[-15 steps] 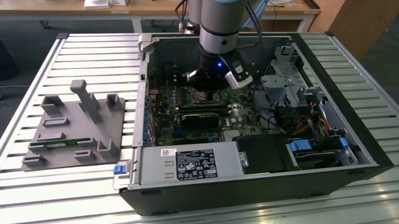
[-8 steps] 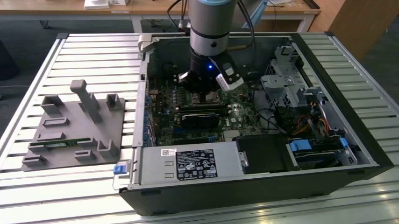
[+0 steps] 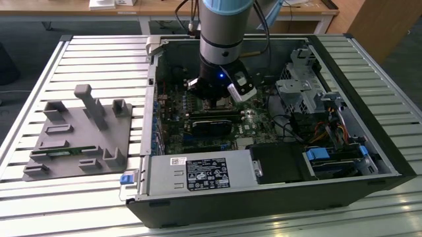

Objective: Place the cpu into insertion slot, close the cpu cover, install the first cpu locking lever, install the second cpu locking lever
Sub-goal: 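Install the second cpu locking lever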

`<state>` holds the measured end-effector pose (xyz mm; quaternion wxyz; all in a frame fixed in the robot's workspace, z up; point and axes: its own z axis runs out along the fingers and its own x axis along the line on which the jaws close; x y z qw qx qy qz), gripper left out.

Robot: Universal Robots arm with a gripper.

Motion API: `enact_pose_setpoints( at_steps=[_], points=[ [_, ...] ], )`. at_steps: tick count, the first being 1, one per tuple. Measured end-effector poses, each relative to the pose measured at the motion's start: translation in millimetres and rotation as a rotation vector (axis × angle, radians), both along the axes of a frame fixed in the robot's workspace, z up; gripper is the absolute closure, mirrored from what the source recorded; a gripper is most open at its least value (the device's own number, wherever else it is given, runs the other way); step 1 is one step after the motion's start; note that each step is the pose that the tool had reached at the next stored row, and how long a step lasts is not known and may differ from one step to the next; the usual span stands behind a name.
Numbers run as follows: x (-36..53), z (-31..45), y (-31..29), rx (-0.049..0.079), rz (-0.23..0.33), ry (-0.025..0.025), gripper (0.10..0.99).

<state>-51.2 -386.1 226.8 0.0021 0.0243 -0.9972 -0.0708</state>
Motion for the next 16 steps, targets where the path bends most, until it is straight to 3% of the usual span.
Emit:
enact_pose_setpoints(
  at_steps=[5,16],
  points=[
    [-5.5,-2.8,-2.0,0.003,0.0,-0.0002,0.969],
    [-8.1,-21.3,-2.4,0.014,0.002,0.0,0.969]
  ],
)
